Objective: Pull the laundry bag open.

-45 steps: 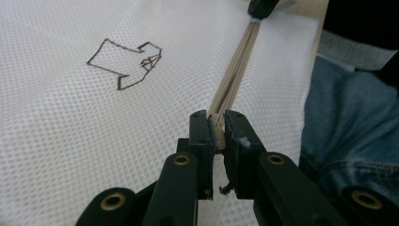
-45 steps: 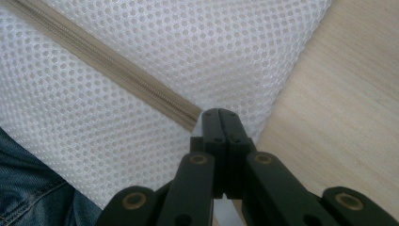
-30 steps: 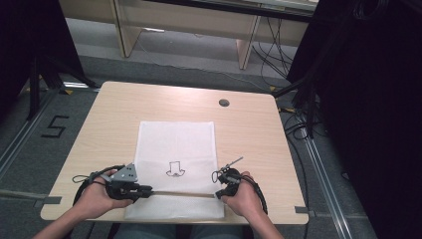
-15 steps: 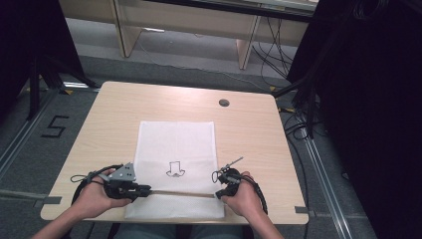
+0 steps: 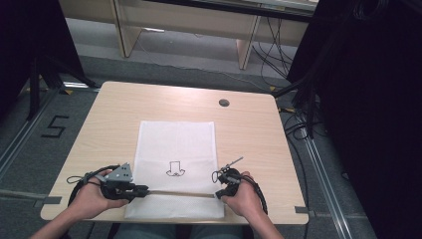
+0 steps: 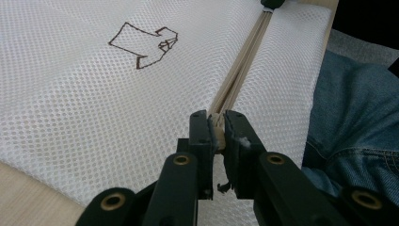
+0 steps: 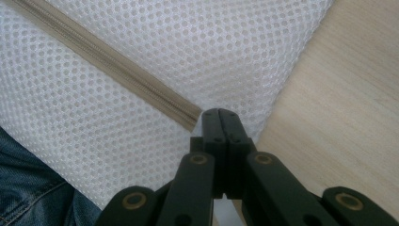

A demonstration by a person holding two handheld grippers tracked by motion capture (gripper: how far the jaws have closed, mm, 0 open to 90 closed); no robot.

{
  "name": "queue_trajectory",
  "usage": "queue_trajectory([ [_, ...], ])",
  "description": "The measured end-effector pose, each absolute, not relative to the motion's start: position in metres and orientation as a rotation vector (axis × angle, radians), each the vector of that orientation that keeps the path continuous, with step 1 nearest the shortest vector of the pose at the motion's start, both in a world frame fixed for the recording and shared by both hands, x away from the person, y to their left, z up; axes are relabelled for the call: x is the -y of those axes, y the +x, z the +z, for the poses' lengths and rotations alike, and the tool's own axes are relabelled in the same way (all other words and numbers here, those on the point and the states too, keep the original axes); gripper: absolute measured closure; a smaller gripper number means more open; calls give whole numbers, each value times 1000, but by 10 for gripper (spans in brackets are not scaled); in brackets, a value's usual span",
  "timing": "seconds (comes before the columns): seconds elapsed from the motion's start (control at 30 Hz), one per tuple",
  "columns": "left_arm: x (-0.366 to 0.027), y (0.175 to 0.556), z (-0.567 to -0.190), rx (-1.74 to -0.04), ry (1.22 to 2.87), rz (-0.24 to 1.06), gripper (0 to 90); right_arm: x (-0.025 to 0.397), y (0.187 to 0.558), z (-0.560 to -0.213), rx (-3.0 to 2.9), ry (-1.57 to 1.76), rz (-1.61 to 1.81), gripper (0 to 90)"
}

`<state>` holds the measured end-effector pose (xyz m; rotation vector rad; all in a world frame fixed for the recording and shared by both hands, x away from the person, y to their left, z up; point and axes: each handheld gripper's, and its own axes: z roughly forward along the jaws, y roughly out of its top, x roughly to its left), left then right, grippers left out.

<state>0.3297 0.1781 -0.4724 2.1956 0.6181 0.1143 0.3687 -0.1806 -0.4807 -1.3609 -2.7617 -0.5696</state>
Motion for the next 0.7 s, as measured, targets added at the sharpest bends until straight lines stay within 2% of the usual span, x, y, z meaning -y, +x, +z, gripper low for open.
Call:
queue_trajectory([
  [0.7,-194,328,-473,-688,2176,133,815,181,369,-481,2763,-1359,-568,900],
])
